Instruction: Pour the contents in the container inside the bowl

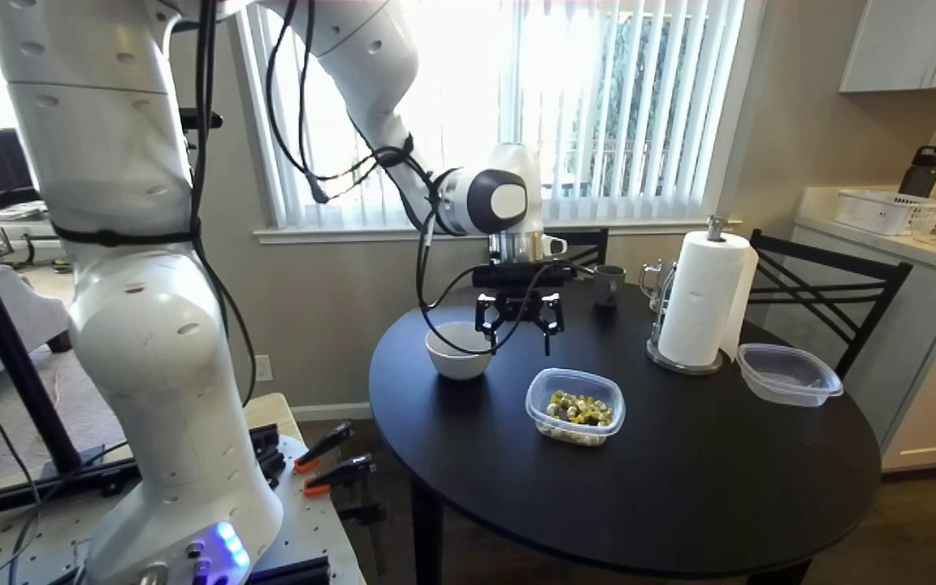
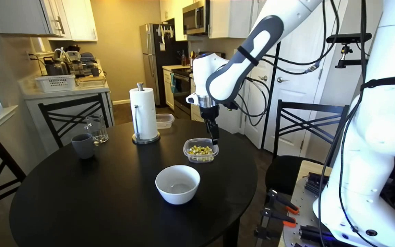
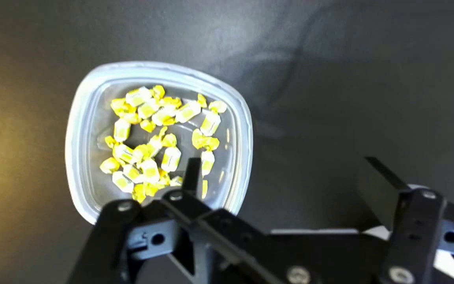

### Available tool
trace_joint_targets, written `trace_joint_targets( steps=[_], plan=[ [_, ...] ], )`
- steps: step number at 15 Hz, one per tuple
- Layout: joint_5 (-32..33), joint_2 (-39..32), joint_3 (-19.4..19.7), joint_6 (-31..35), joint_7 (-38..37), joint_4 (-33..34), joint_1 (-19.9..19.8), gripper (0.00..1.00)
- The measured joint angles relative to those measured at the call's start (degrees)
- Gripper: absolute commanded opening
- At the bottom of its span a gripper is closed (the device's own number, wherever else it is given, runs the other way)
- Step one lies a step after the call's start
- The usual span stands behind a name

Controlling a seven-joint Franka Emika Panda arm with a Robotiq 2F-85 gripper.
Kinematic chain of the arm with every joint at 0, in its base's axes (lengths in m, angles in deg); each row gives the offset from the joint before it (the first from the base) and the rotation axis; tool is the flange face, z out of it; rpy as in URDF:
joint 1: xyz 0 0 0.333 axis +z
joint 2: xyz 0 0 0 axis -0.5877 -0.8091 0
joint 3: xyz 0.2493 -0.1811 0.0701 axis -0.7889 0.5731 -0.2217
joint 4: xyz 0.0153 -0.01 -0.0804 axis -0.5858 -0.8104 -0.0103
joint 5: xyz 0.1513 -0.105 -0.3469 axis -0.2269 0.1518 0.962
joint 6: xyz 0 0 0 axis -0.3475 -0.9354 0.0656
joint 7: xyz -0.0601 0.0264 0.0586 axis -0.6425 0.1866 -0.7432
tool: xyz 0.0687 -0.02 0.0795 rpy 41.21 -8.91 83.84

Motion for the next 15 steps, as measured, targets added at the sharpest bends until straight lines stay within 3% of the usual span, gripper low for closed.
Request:
trace_joint_targets(
  steps=[4, 10, 15],
  plan=[
    [-7.4, -10.1, -2.5, -0.1, 6.0, 10.1, -0.7, 1.0],
    [-7.5, -21.9, -3.9, -4.5, 6.1, 23.3, -3.7, 1.0],
    [-7.4, -26.7, -3.7, -12.6, 6.1, 28.4, -6.7, 1.0]
  ],
)
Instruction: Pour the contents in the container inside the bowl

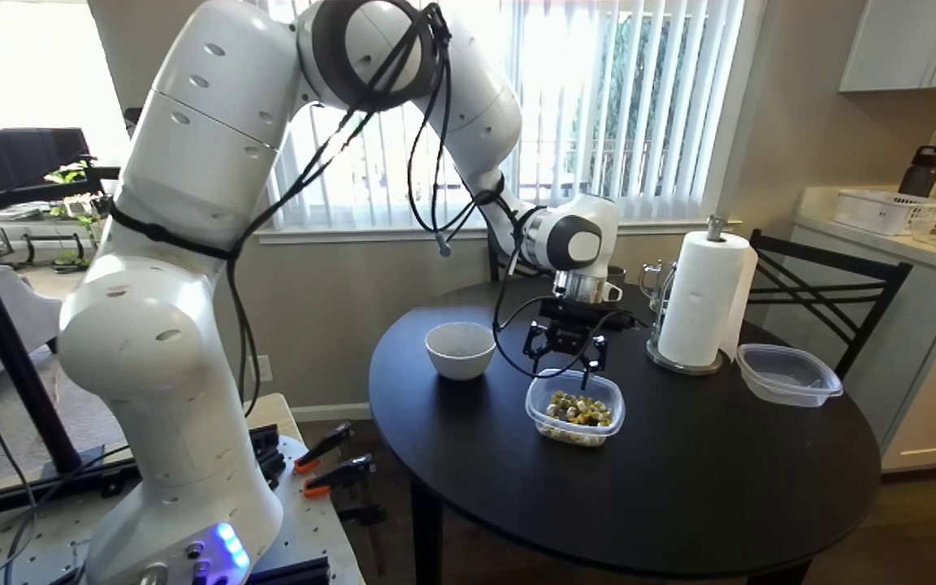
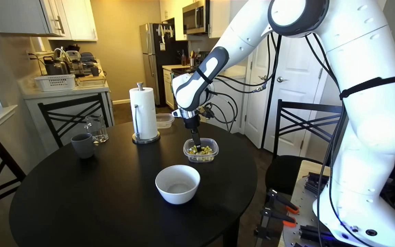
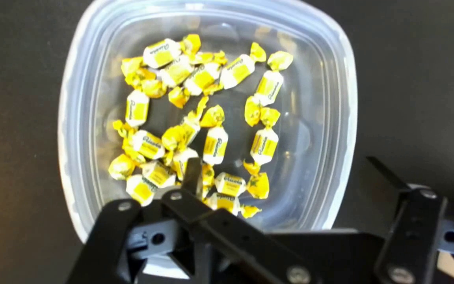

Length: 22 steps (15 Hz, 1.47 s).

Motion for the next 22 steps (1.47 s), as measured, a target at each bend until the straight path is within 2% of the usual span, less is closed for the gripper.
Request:
trace_joint_targets(
  steps=[3, 7, 9, 16, 19, 22],
  plan=[
    [0.5, -2.0, 0.0, -3.3, -0.1, 0.8, 0.1, 1.0],
    [1.3, -3.4, -1.0, -3.5, -0.1, -0.1, 0.7, 1.0],
    [1.7, -3.4, -1.3, -3.3, -0.1, -1.0, 1.1, 0.74],
    [2.1, -3.2, -2.4, -0.8, -0.1, -2.8, 1.2, 0.27],
    [2.2, -2.4, -2.4, 1.9, -0.1, -4.4, 1.2, 0.08],
    [2.9, -0.4, -2.4, 5.5, -1.6, -7.0, 1.2, 0.03]
  ],
)
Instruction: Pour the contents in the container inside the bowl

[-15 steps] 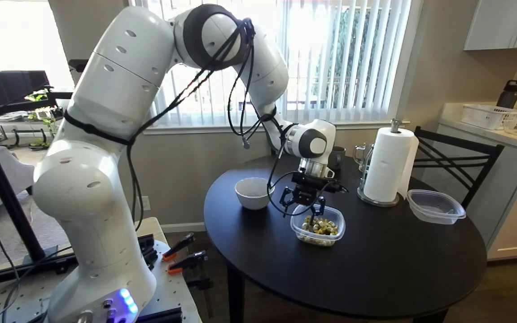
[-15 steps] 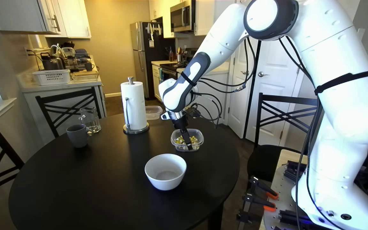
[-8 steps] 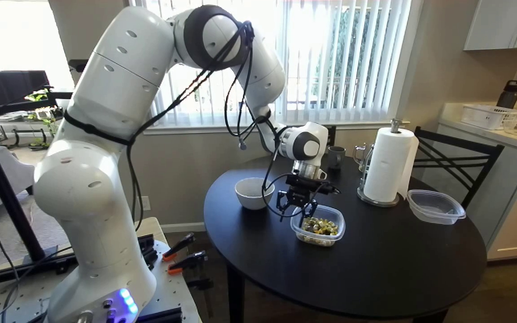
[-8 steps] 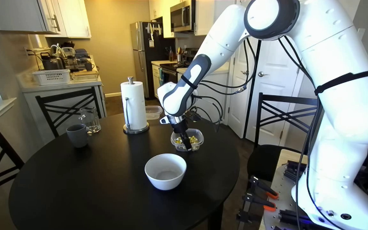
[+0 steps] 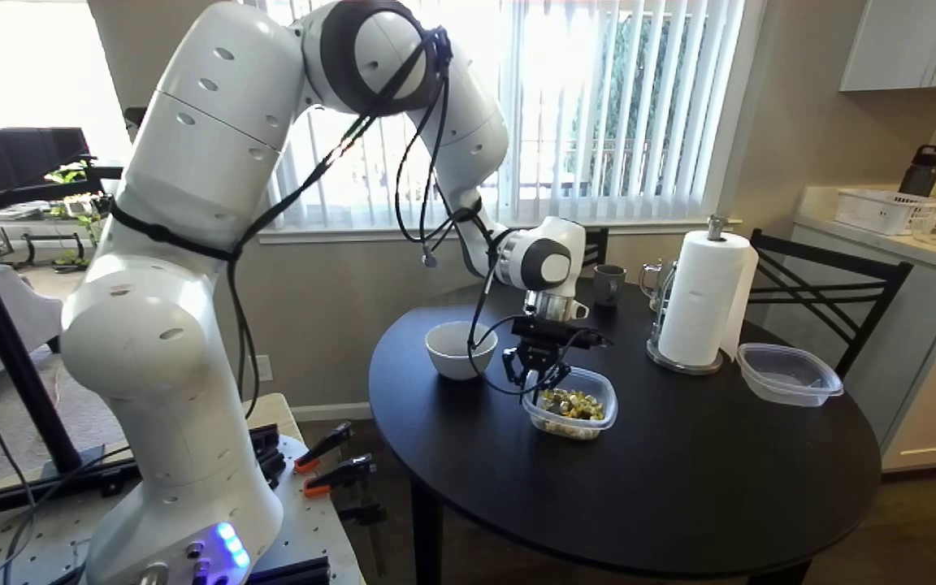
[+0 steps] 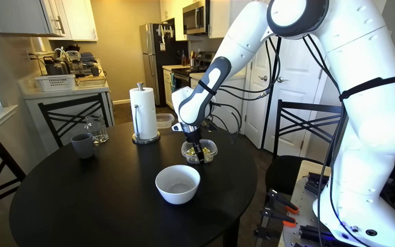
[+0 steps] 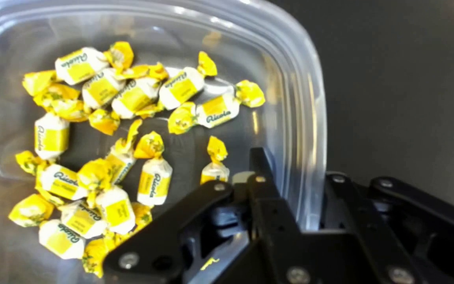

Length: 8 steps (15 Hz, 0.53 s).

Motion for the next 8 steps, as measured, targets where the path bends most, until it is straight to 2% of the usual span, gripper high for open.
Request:
trace_joint_targets(
  steps=[1, 5, 8],
  plan=[
    [0.3, 1.1, 0.0, 1.4, -0.8, -1.1, 0.0, 0.02],
    [1.0, 6.8, 0.0, 6.1, -4.4, -6.5, 0.4, 0.05],
    [3.0, 11.1, 0.1, 7.6, -8.3, -9.8, 1.5, 0.05]
  ],
)
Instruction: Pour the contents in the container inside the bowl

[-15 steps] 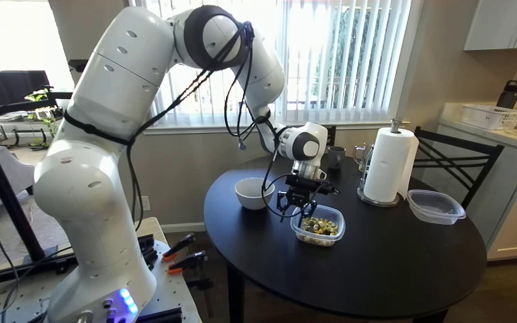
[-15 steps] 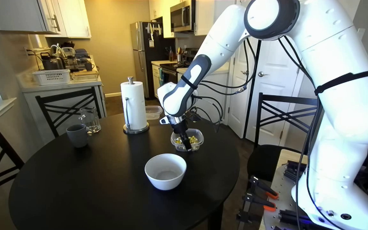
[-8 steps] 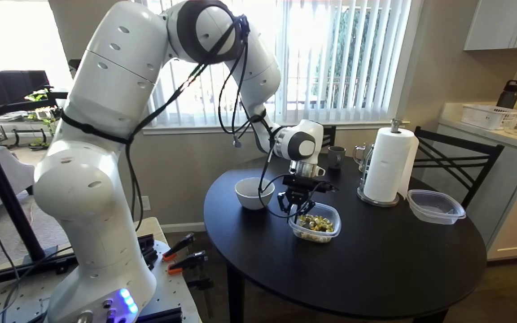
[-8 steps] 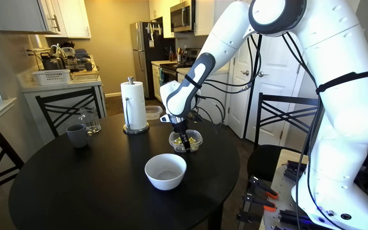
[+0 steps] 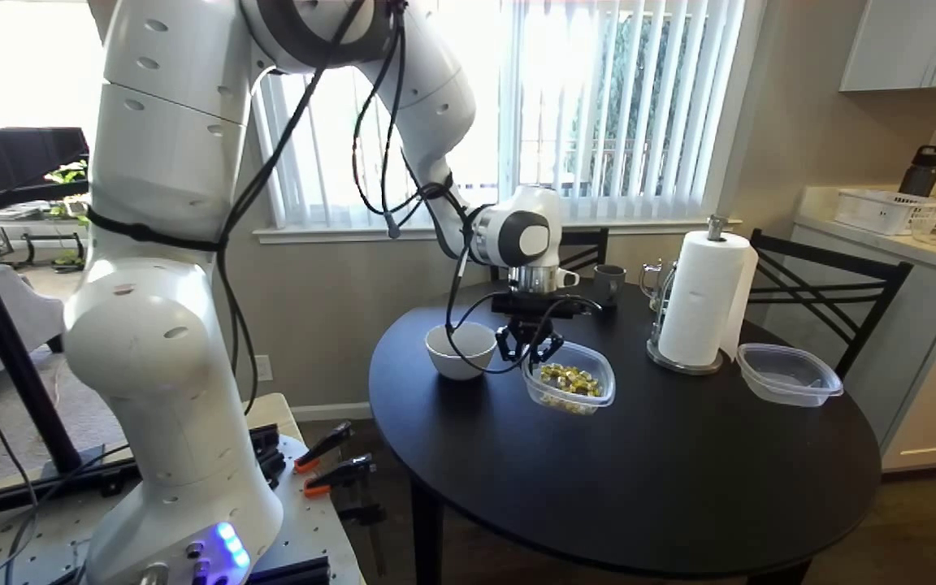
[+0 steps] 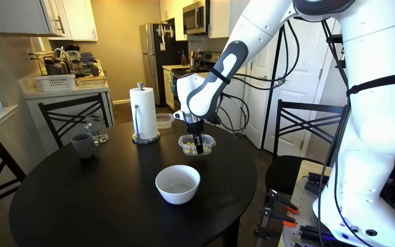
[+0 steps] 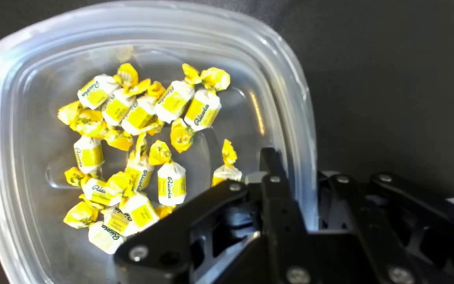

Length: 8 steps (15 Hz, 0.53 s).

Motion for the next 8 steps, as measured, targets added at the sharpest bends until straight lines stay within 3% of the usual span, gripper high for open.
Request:
trace_joint_targets(
  steps=[5, 8],
  plan=[
    [5.4, 7.0, -0.2, -0.7, -8.2, -4.1, 4.7, 0.05],
    [6.7, 12.3, -1.6, -4.5, -11.8, -6.3, 8.1, 0.05]
  ],
)
